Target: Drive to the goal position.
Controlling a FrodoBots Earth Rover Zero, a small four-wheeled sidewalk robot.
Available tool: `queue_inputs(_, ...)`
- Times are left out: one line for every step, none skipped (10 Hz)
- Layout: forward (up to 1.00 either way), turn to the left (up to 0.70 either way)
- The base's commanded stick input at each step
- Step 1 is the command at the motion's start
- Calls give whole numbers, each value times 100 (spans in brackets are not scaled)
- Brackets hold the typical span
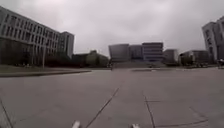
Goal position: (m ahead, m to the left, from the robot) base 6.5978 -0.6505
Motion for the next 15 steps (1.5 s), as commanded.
queue_inputs(70, -28)
queue_inputs(70, -28)
queue_inputs(70, -28)
queue_inputs(70, -24)
queue_inputs(70, -8)
queue_inputs(70, -3)
queue_inputs(70, 0)
queue_inputs(70, 0)
queue_inputs(70, 0)
queue_inputs(70, 0)
queue_inputs(70, 0)
queue_inputs(70, 0)
queue_inputs(70, 0)
queue_inputs(70, 0)
queue_inputs(70, 0)
